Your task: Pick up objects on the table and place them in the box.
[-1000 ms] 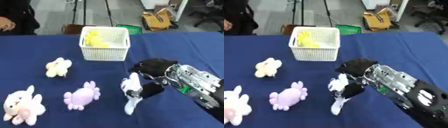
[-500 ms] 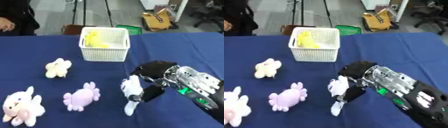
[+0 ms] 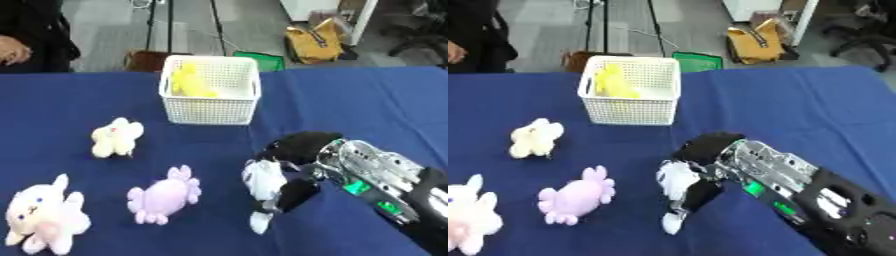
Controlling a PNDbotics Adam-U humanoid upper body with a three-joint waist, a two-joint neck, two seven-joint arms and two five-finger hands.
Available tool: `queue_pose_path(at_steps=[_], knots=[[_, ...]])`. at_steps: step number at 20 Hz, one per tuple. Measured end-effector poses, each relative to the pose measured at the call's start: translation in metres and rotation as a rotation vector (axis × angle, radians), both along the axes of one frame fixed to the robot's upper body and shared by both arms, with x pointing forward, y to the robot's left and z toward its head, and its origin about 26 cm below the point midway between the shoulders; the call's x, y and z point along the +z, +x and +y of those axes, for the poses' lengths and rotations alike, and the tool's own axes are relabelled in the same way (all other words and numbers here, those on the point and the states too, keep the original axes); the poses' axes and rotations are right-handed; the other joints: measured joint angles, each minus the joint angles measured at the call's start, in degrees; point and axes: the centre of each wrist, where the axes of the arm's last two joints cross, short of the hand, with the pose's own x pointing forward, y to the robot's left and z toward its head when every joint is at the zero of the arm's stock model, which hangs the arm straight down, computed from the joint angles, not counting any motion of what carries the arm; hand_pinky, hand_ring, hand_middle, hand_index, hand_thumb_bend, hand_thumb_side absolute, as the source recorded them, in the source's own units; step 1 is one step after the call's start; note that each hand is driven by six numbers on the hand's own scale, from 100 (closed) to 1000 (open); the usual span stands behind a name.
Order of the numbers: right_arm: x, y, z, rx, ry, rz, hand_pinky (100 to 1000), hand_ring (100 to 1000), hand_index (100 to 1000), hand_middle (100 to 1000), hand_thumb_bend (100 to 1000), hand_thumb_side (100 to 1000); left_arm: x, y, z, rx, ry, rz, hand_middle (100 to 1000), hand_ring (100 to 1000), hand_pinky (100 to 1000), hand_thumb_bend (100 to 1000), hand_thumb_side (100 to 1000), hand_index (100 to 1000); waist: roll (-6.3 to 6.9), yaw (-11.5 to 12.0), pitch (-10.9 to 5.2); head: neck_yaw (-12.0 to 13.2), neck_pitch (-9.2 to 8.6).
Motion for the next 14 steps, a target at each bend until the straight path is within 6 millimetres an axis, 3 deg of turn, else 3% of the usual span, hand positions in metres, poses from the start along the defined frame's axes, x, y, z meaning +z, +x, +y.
queue_pose_path(at_steps=[10, 14], knots=[[-0.014, 0.015, -0.004, -0.025, -0.040, 0.000, 802, 862, 1000, 861, 525, 828, 0.000, 0.000, -0.001, -0.005, 0.001, 0.001, 783, 827, 721, 100, 598, 793, 0.00, 0.3, 0.22, -0.3, -0.04], [-0.017, 0.019, -0.005, -0.027, -0.042, 0.000, 795, 842, 1000, 834, 489, 777, 0.000, 0.000, -0.001, -0.005, 0.001, 0.001, 784, 827, 721, 100, 598, 793, 0.01, 0.3, 0.27, -0.4, -0.06]])
